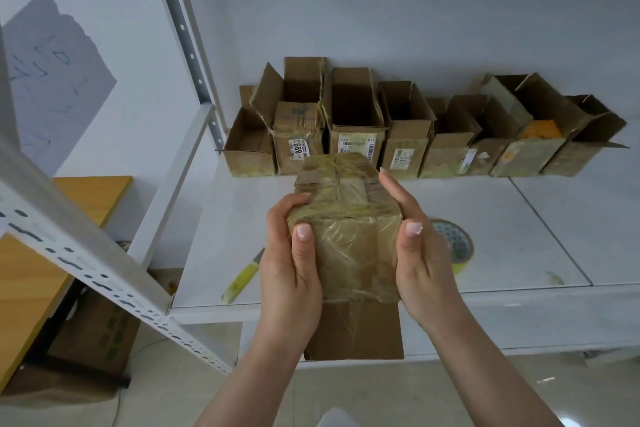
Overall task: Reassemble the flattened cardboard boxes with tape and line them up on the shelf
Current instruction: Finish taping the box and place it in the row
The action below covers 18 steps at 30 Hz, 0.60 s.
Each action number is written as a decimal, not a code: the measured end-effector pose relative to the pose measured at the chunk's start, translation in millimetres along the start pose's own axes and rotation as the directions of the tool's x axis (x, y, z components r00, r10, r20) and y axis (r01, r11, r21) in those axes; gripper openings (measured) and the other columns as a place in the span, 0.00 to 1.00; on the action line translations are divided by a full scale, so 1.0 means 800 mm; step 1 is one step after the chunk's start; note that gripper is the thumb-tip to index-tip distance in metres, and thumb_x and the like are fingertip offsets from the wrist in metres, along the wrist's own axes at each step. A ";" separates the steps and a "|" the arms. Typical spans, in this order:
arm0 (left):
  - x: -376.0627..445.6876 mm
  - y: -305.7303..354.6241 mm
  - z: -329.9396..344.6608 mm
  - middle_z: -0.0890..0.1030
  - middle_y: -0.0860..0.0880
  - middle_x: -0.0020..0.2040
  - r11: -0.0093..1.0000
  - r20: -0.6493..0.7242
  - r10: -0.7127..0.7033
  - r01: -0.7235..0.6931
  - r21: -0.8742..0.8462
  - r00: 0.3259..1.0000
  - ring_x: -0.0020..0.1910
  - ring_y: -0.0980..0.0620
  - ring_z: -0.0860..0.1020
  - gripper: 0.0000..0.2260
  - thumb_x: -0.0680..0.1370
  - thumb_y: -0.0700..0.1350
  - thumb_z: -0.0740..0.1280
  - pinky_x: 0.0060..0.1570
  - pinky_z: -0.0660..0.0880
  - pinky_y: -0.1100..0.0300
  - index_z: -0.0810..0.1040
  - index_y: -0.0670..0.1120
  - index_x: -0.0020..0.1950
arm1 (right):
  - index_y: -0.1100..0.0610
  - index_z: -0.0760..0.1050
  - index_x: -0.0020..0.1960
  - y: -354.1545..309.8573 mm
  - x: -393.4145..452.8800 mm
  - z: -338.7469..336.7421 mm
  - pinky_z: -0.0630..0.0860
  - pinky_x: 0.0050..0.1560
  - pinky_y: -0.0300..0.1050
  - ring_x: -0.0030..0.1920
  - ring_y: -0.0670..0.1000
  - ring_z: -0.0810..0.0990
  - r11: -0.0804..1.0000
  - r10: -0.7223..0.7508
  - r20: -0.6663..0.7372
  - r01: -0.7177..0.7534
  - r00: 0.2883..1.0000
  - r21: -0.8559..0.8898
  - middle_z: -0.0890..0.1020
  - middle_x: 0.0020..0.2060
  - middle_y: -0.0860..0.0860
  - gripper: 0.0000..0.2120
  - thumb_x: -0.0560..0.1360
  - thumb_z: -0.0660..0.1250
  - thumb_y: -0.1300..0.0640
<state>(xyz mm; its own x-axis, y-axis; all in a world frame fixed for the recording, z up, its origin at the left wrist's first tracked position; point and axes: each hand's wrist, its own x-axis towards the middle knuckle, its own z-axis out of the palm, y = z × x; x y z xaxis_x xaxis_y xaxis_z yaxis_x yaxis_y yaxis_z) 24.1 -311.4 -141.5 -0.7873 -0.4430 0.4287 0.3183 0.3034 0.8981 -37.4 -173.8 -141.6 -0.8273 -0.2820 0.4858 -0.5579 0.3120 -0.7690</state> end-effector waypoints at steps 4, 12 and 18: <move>-0.007 0.000 -0.004 0.75 0.67 0.56 0.999 -0.006 -0.034 0.034 0.009 0.999 0.53 0.61 0.77 0.12 0.82 0.54 0.51 0.45 0.72 0.73 0.67 0.57 0.63 | 0.52 0.63 0.74 -0.007 -0.002 -0.001 0.67 0.33 0.29 0.27 0.40 0.71 0.985 -0.062 -0.024 0.057 0.998 -0.160 0.70 0.25 0.39 0.32 0.80 0.40 0.35; -0.008 -0.008 -0.007 0.75 0.48 0.63 1.000 0.028 0.007 -0.008 0.022 1.000 0.58 0.52 0.78 0.14 0.80 0.64 0.51 0.51 0.76 0.62 0.65 0.62 0.63 | 0.57 0.60 0.76 -0.008 -0.010 0.007 0.73 0.31 0.37 0.35 0.47 0.78 0.987 -0.033 0.014 0.035 0.999 -0.158 0.77 0.29 0.47 0.42 0.75 0.42 0.27; -0.001 -0.031 -0.013 0.70 0.39 0.71 0.998 0.158 -0.044 0.038 0.041 0.987 0.68 0.40 0.71 0.15 0.78 0.67 0.53 0.59 0.75 0.46 0.63 0.67 0.63 | 0.57 0.63 0.74 0.002 -0.019 0.009 0.66 0.33 0.26 0.30 0.39 0.74 1.000 0.002 -0.019 -0.002 1.000 -0.027 0.71 0.27 0.40 0.34 0.79 0.49 0.33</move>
<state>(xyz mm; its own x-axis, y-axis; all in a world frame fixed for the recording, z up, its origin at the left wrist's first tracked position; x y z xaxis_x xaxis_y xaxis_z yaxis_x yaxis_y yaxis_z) 22.3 -327.8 -163.3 -0.8740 -0.3173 0.3681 0.2665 0.3205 0.9090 -25.6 -175.5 -153.4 -0.8295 -0.2637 0.4924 -0.5575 0.3371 -0.7586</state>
